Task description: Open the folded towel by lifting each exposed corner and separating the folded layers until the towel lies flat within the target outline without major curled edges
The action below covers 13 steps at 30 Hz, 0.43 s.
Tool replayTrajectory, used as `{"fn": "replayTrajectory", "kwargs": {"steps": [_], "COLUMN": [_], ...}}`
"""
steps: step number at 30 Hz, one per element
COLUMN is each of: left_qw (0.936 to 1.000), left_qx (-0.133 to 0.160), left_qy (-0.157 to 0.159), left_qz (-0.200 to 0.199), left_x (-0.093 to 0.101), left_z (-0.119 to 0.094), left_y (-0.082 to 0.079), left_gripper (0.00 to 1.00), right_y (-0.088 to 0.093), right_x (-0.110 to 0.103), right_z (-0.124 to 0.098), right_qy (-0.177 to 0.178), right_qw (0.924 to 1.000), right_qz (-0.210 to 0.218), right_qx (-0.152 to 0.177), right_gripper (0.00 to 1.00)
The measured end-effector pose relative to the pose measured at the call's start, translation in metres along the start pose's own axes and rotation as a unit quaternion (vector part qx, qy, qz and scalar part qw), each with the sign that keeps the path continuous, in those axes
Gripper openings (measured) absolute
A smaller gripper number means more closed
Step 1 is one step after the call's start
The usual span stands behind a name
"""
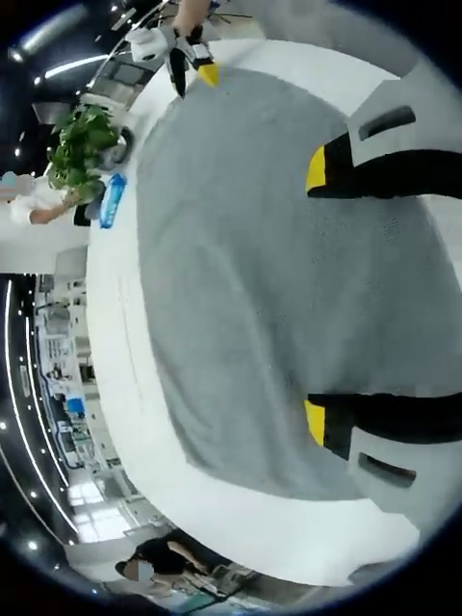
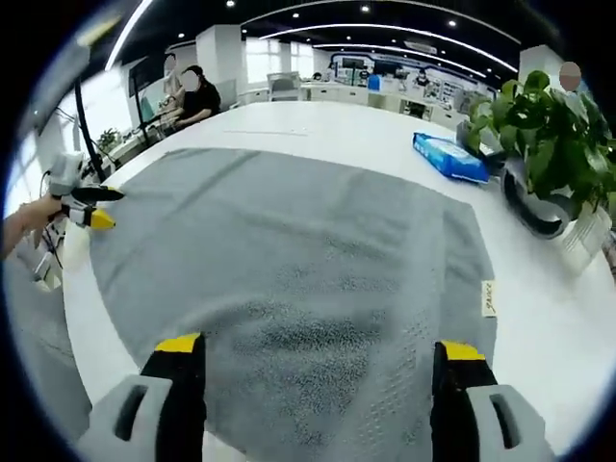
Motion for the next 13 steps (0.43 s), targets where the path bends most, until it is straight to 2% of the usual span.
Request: {"fn": "replayTrajectory", "kwargs": {"steps": [1, 3, 5, 7, 8, 10, 12, 13], "left_qw": [0.9993, 0.9953, 0.9895, 0.9848, 0.9806, 0.9723, 0.9643, 0.963], "left_qx": [0.035, 0.092, 0.138, 0.163, 0.187, 0.225, 0.252, 0.256], "left_qy": [-0.006, -0.02, -0.029, -0.041, -0.049, -0.063, -0.08, -0.081], "left_qz": [-0.006, -0.023, -0.034, -0.044, -0.031, -0.005, 0.017, 0.024], "left_x": [0.004, 0.011, 0.021, 0.028, 0.033, 0.042, 0.05, 0.054], "left_z": [-0.01, -0.033, -0.057, -0.076, -0.088, -0.104, -0.113, -0.113], "left_y": [-0.013, -0.034, -0.049, -0.058, -0.066, -0.077, -0.081, -0.079], "left_gripper": [0.88, 0.94, 0.99, 0.99, 0.99, 0.99, 0.99, 0.99], "right_y": [-0.012, -0.026, -0.037, -0.044, -0.048, -0.051, -0.054, -0.051], "right_x": [0.0, -0.003, -0.01, -0.02, -0.021, -0.026, -0.028, -0.028], "right_z": [-0.012, -0.041, -0.066, -0.091, -0.104, -0.119, -0.133, -0.135], "right_qy": [0.008, 0.016, 0.02, 0.019, 0.029, 0.033, 0.049, 0.061], "right_qw": [0.9993, 0.9971, 0.9936, 0.9903, 0.9866, 0.9824, 0.973, 0.969], "right_qz": [-0.016, -0.034, -0.023, -0.01, -0.013, -0.015, -0.028, -0.039], "right_qx": [0.032, 0.066, 0.109, 0.138, 0.16, 0.183, 0.224, 0.236], "right_gripper": [0.99, 1.0, 1.0, 1.0, 1.0, 1.0, 1.0, 1.0]}}
Point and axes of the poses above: the point that each gripper's makers call its tool centre point, and the gripper's own axes: z roughly forward along the fingers, x roughly to its right, y roughly out of its underside, the point moved 1 cm from there along -z, roughly backward along the fingers, and after that the axes turned 13 degrees about x, right-handed, at the moved point
